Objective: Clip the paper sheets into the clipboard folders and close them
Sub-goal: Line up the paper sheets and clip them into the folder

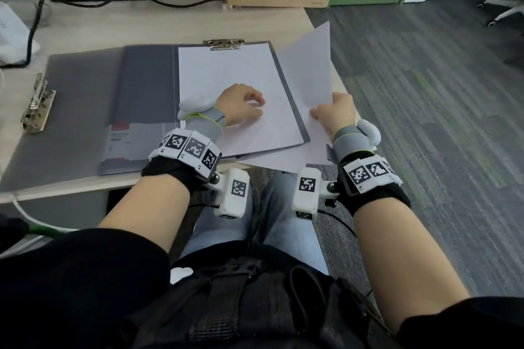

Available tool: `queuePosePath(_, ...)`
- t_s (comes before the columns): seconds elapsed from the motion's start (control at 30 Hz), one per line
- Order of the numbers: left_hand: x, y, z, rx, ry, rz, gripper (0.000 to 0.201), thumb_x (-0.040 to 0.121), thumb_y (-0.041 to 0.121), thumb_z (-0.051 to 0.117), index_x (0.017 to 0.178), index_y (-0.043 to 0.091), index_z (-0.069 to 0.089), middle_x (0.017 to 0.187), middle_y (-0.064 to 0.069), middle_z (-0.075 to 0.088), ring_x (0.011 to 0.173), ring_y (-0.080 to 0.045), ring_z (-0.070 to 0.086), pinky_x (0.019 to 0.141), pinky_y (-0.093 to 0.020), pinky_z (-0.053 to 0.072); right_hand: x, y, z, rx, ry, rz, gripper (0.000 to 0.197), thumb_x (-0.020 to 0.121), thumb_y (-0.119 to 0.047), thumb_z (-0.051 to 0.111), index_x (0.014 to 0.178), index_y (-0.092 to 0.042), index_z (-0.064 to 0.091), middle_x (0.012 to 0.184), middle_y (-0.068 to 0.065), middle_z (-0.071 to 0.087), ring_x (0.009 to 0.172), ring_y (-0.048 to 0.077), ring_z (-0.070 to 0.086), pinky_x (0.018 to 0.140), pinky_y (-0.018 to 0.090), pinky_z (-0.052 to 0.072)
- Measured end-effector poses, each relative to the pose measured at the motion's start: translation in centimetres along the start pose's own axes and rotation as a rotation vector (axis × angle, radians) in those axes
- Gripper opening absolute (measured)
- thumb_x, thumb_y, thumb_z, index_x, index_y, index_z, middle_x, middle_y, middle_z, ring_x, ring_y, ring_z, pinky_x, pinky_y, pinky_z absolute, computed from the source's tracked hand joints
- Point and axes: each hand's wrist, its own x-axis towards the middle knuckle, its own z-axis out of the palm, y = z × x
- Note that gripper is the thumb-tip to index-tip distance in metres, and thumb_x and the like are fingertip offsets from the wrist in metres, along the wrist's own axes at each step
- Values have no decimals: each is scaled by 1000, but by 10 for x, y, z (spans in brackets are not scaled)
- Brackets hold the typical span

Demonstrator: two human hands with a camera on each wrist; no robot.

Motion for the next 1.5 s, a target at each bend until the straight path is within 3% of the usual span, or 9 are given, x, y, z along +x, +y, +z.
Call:
queuePosePath(0.1, 0, 1, -2, -88, -8, -13, 29, 83, -2, 61, 112, -4, 61, 133, -12, 56, 122, -23, 55, 106, -31, 42, -2, -12, -11, -109, 105, -79, 31, 77, 2, 51, 52, -9, 35, 54, 4, 35, 57, 23, 30, 46, 27, 24)
queuePosePath(0.4, -1, 3, -4, -93, -9, -37, 28, 84, 0, 59, 112, -1, 62, 131, -12, 58, 123, -21, 55, 98, -22, 39, -5, -22, -36, -136, 280, -182, 35, 69, 2, 45, 51, -15, 20, 52, 1, 21, 51, 19, 13, 45, 26, 12)
queuePosePath(0.6, 1, 9, -4, 15, 34, -57, 28, 84, 9, 61, 112, 7, 66, 121, -12, 64, 116, -25, 57, 88, -23, 40, -8, -36, -69, -93, 473, -258, 20, 71, -5, 44, 56, -12, 33, 71, 12, 42, 67, 29, 32, 56, 32, 28)
queuePosePath(0.8, 8, 28, -1, 29, 98, -77, 36, 87, 16, 58, 122, 7, 57, 128, -12, 60, 121, -28, 53, 104, -35, 42, -9, -54, -79, -30, 561, -436, 37, 76, -10, 46, 53, -23, 21, 63, 6, 39, 70, 25, 33, 60, 30, 24)
queuePosePath(0.97, 14, 51, -9, -268, 204, -72, 52, 96, 33, 45, 141, 9, 35, 141, -7, 46, 128, -23, 45, 95, -24, 38, -14, -65, -80, 161, 542, -557, 46, 75, -4, 54, 50, -29, 24, 46, -12, 27, 48, 14, 31, 44, 16, 19)
queuePosePath(1.07, 22, 64, -27, -449, 272, -49, 55, 96, 36, 42, 144, 12, 29, 144, -5, 43, 132, -22, 41, 112, -35, 34, -11, -68, -80, 330, 500, -600, 42, 73, -1, 54, 51, -25, 28, 49, -8, 26, 49, 8, 21, 47, 23, 19)
queuePosePath(1.23, 42, 65, -49, -561, 311, -44, 61, 85, 45, 48, 139, 20, 36, 143, 0, 47, 130, -17, 44, 113, -45, 35, -8, -72, -78, 488, 447, -642, 32, 73, -1, 56, 52, -15, 36, 51, -9, 28, 57, 15, 24, 54, 24, 20)
queuePosePath(1.37, 45, 76, -59, -573, 316, 48, 40, 86, 42, 45, 114, 14, 50, 109, -2, 59, 96, -17, 51, 84, -31, 48, -5, -84, -78, 619, 403, -651, 38, 76, 0, 58, 54, -28, 45, 42, -20, 46, 49, 2, 35, 54, 19, 34)
queuePosePath(1.5, 44, 81, -66, -744, 447, 162, 11, 94, 26, 45, 100, 22, 53, 103, 5, 60, 94, -9, 58, 80, -20, 49, 4, -82, -75, 675, 322, -652, 28, 79, 1, 59, 67, -24, 59, 53, -22, 61, 54, -3, 51, 61, 20, 46)
